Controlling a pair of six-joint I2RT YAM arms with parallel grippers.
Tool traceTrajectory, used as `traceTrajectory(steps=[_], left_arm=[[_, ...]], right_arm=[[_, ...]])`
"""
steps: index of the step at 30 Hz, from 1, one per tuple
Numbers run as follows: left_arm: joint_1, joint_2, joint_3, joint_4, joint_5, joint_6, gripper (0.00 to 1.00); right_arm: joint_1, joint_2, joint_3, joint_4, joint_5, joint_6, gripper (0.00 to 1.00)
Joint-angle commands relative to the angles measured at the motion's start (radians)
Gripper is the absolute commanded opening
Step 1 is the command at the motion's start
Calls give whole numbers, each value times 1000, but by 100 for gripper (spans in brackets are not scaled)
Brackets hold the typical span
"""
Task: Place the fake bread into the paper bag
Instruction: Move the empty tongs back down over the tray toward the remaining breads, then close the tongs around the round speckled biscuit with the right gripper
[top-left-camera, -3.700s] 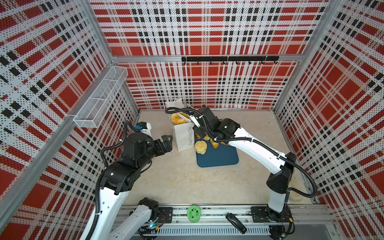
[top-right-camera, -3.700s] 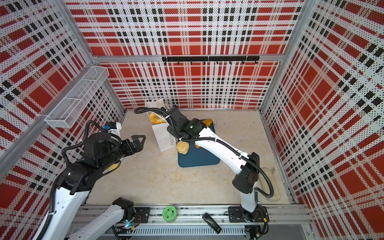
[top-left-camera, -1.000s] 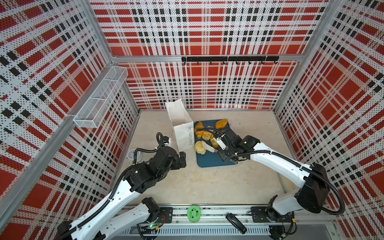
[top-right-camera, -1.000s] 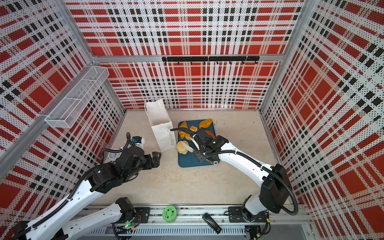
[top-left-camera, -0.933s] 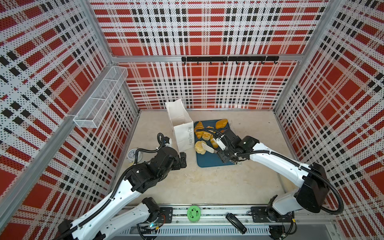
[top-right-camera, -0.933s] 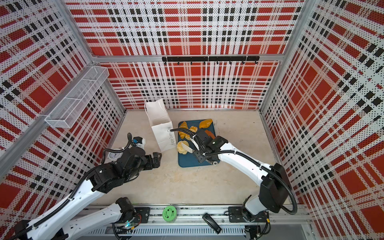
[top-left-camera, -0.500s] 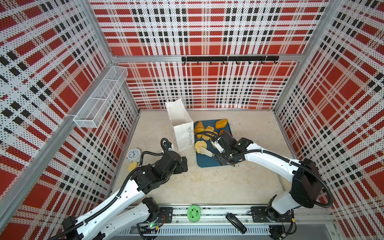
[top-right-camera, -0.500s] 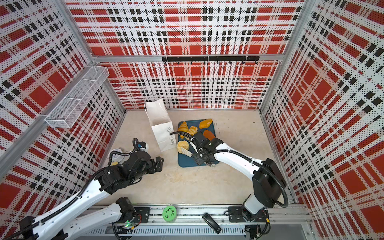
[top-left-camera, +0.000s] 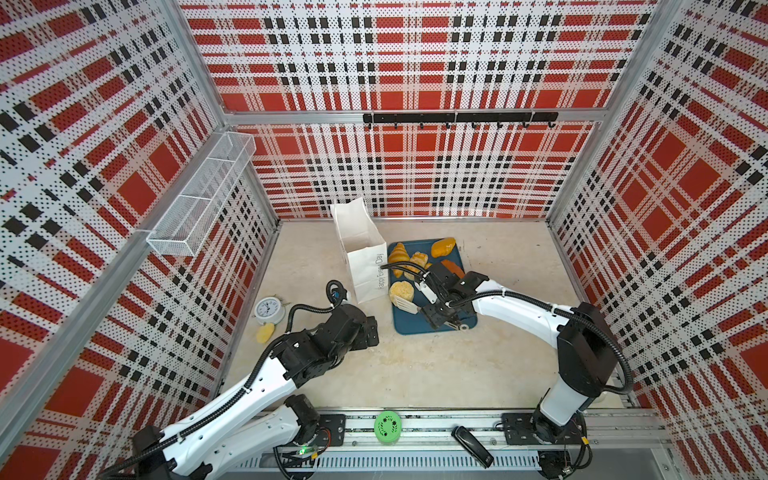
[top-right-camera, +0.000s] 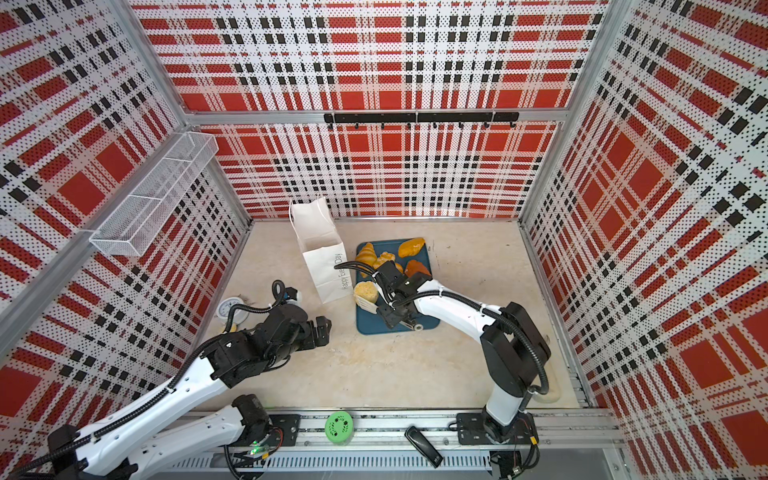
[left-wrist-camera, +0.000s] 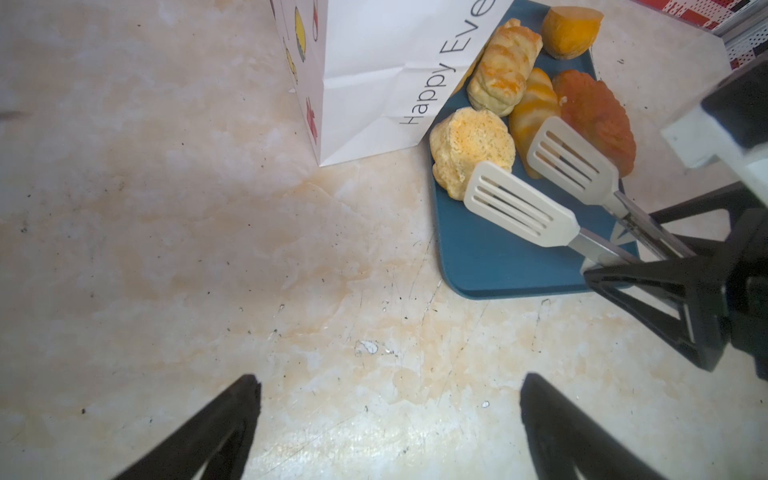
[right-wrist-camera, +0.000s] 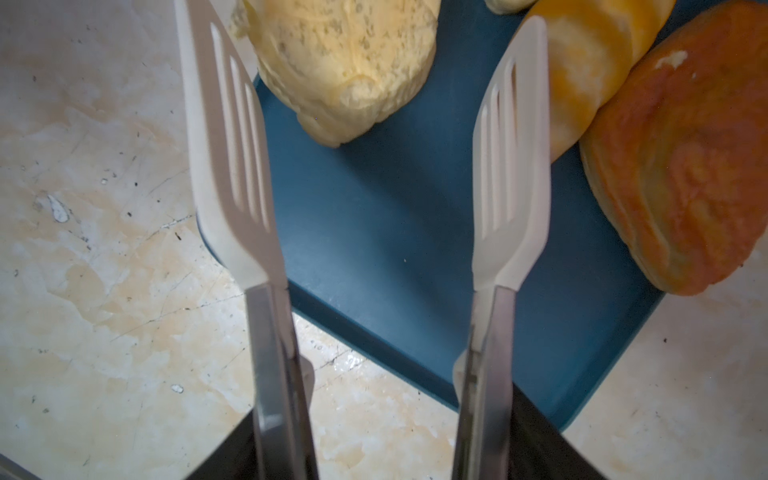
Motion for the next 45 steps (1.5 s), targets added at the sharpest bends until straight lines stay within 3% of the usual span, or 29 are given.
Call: traceTrajectory(steps=[1, 17, 23, 36, 45], left_arm=[[-9, 11, -7, 33, 13, -20, 99], [-9, 12, -9, 44, 7, -20, 99], [-8, 7, -4, 44, 9, -19, 99], [-9, -2, 16, 44, 6, -6, 99], [-21, 5, 48, 44, 2, 12, 99]], right_arm=[[2, 28, 50, 40, 20, -16, 72], [15, 118, 131, -12, 44, -49, 73], [14, 145, 166, -43, 51, -57, 64], [12, 32, 53, 10, 12, -85, 49], [0, -34, 2, 27, 3, -75, 48]])
